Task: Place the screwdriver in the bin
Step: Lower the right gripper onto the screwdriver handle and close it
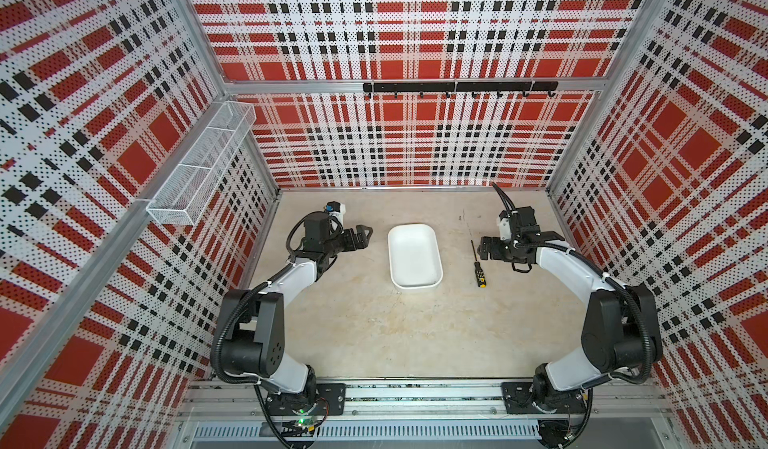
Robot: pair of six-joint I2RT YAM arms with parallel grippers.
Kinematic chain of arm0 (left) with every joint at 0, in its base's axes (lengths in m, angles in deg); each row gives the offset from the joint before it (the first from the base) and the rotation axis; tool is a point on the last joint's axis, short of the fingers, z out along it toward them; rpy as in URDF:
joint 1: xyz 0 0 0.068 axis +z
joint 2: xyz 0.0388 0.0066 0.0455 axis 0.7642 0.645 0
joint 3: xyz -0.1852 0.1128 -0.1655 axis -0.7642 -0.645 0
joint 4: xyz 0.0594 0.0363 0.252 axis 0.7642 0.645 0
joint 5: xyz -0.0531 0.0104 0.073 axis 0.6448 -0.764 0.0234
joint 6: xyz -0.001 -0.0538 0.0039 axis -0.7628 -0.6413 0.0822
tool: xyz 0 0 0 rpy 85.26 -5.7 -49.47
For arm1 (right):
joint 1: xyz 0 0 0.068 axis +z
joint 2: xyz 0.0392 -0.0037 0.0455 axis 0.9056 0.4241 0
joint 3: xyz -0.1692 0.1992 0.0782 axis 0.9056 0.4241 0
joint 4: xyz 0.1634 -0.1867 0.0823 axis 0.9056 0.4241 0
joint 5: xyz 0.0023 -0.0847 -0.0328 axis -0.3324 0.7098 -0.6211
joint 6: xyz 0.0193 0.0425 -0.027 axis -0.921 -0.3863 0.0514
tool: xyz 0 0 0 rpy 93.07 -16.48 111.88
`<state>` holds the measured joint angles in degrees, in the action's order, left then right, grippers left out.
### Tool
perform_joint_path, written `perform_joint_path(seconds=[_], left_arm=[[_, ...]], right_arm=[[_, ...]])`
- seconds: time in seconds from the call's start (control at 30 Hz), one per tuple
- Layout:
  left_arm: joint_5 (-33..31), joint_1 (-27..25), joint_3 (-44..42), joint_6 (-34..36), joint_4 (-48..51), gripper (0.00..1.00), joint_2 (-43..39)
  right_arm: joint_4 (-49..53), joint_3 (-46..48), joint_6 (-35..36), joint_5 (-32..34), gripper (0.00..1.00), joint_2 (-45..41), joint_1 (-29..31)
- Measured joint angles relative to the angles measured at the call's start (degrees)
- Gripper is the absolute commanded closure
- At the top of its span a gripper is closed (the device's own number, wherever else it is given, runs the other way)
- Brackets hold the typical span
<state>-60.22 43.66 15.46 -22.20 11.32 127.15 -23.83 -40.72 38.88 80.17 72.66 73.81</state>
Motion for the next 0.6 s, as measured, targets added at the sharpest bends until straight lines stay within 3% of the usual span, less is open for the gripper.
perform_joint_path(seconds=[0.3,0.47,0.6], left_arm=[[6.25,-0.04,0.31,-5.01,5.31,0.02,1.46],[6.51,-0.04,0.31,-6.6,5.9,0.02,2.19],[6.51,-0.04,0.31,-7.08,6.49,0.02,2.82]], right_arm=[[3.87,-1.31,-1.7,0.37,0.09,3.72,3.41],[4.48,-1.36,-2.16,0.28,0.17,5.81,4.61],[4.81,-1.46,-2.43,-0.17,0.17,8.13,4.96]])
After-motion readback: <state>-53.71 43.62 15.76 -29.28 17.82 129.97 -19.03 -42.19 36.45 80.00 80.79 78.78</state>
